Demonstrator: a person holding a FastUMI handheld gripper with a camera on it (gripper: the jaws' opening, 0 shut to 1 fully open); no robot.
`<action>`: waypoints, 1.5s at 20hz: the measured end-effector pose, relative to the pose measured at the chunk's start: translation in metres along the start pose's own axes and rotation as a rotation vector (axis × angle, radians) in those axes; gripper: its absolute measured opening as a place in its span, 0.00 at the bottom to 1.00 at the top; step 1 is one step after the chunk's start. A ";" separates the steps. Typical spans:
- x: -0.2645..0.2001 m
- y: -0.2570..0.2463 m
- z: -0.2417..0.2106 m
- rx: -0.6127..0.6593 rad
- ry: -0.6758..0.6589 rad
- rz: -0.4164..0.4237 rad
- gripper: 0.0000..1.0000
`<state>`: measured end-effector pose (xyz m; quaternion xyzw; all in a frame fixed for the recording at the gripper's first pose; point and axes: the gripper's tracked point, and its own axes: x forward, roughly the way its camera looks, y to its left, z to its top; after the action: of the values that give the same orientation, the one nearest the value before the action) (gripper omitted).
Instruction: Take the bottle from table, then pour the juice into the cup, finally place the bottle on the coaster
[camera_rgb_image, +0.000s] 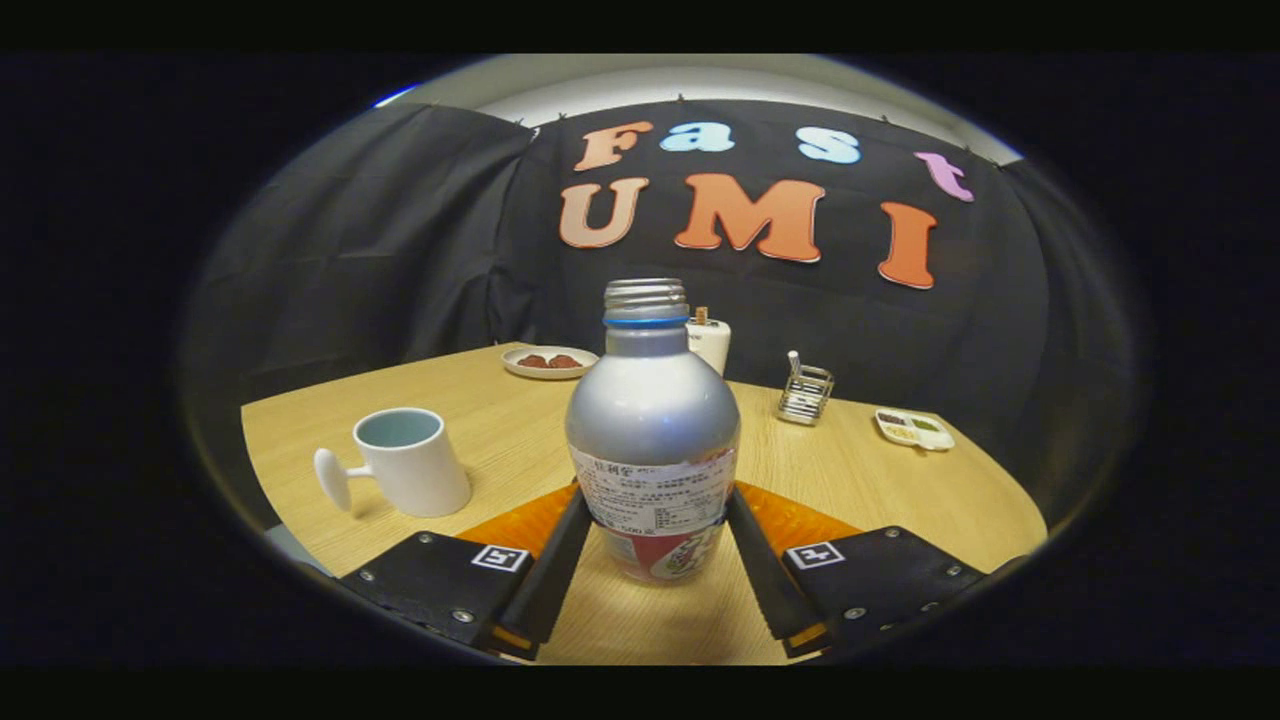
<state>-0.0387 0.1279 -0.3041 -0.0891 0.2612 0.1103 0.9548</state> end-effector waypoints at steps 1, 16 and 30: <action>0.001 0.002 0.005 -0.035 -0.005 -0.002 0.78; 0.020 0.032 0.053 -0.683 -0.085 -0.124 0.76; 0.022 0.046 0.077 -1.120 -0.161 -0.200 0.76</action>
<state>0.0048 0.1936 -0.2558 -0.5967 0.0796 0.1474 0.7848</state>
